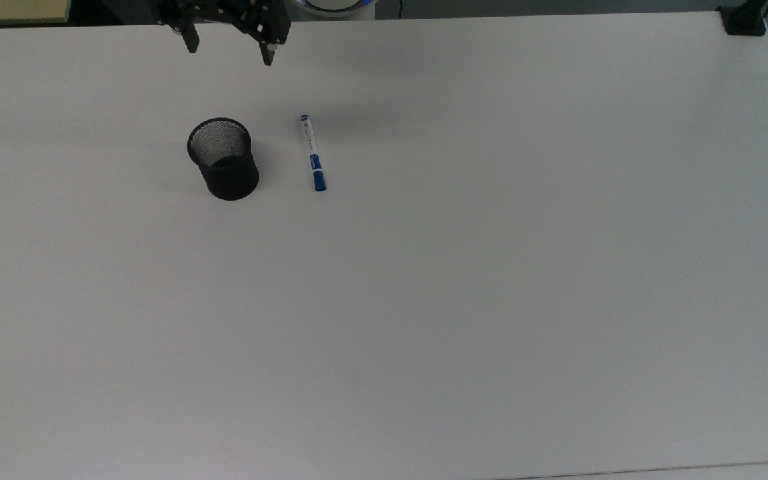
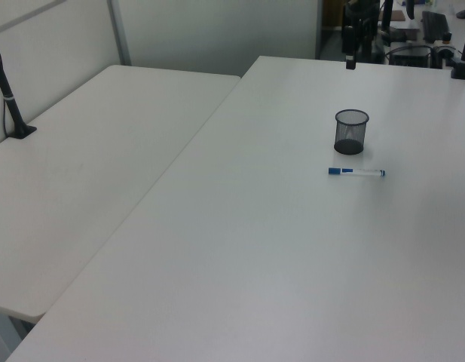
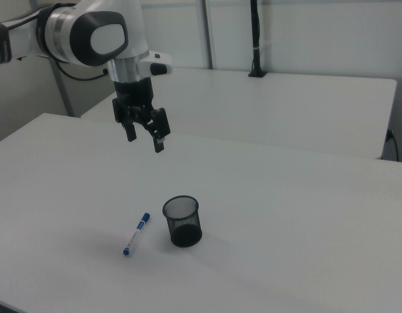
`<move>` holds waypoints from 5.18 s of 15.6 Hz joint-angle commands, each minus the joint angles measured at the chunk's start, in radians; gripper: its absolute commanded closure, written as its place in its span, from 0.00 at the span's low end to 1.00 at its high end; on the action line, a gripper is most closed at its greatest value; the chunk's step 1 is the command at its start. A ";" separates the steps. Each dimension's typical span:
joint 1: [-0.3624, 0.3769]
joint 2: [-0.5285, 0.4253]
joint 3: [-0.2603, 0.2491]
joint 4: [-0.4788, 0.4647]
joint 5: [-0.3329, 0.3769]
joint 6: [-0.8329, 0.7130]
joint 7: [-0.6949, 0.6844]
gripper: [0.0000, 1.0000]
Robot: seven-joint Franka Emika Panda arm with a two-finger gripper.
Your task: Insert the marker
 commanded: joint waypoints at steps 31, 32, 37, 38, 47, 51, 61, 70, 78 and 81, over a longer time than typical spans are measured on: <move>0.145 0.275 0.012 -0.116 -0.016 0.214 -0.092 0.00; 0.151 0.275 0.012 -0.124 -0.016 0.219 -0.107 0.00; 0.158 0.281 0.010 -0.162 -0.018 0.219 -0.111 0.04; 0.158 0.284 0.010 -0.169 -0.019 0.219 -0.108 0.08; 0.184 0.345 0.010 -0.169 -0.058 0.250 -0.100 0.25; 0.191 0.362 0.010 -0.167 -0.085 0.297 -0.052 0.37; 0.191 0.362 0.010 -0.159 -0.088 0.297 -0.052 0.80; 0.189 0.356 0.010 -0.141 -0.084 0.285 -0.049 0.87; 0.160 0.252 0.001 -0.135 -0.073 0.277 -0.042 0.88; 0.128 0.186 0.001 -0.132 -0.070 0.228 -0.060 0.88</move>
